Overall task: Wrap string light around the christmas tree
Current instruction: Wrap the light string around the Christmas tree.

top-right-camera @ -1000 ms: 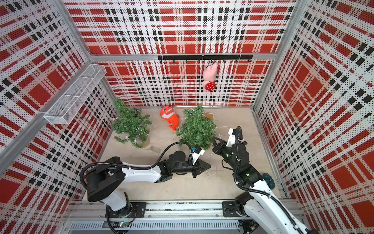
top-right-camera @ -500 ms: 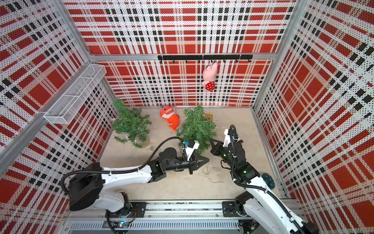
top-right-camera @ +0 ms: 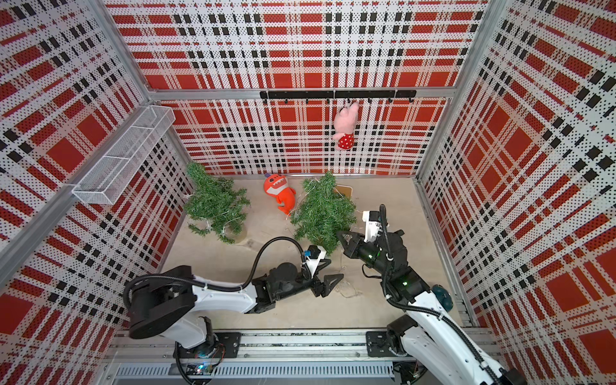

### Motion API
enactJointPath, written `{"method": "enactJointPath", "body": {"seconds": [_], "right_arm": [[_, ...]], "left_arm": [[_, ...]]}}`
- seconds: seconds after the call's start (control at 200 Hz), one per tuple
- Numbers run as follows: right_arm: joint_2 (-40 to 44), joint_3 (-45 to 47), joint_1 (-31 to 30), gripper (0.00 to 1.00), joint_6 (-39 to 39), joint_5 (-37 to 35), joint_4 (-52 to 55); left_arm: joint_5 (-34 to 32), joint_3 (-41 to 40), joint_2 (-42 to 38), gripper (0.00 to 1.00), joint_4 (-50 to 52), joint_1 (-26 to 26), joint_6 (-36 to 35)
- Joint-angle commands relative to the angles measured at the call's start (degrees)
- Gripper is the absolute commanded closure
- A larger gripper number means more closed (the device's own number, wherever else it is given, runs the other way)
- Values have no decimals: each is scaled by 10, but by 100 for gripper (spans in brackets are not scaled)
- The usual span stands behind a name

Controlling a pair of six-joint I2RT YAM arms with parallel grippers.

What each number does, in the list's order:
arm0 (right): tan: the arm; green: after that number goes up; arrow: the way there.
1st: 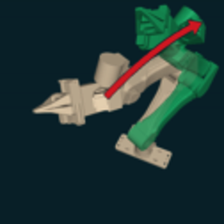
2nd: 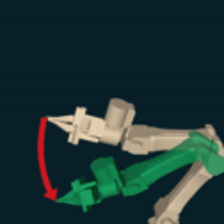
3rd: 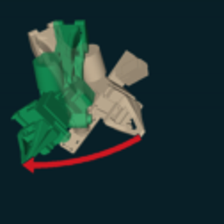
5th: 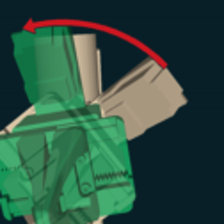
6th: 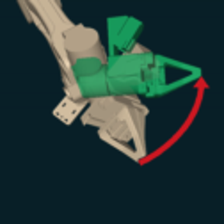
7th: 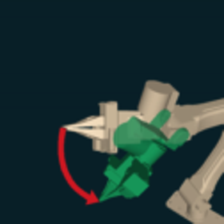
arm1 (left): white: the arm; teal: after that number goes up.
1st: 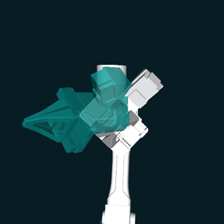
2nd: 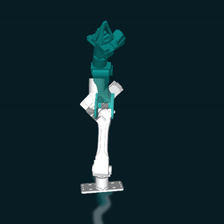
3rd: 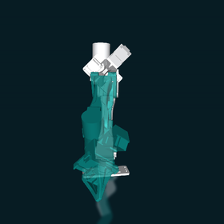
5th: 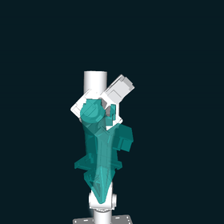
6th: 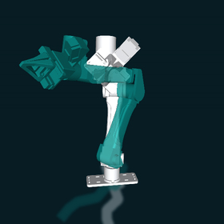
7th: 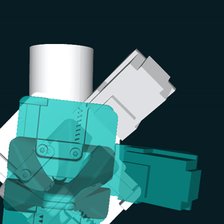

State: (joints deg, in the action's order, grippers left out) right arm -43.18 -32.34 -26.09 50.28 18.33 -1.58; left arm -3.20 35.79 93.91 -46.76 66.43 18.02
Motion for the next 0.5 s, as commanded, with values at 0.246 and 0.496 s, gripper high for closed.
{"method": "enactJointPath", "body": {"seconds": [0.246, 0.496], "right_arm": [[9, -8, -1, 100, 31, 13, -65], [-9, -13, -1, 100, 24, -5, -74]], "left_arm": [[21, 60, 78, 58, -130, 14, 15], [81, -26, -44, 92, -60, -4, 77]]}}
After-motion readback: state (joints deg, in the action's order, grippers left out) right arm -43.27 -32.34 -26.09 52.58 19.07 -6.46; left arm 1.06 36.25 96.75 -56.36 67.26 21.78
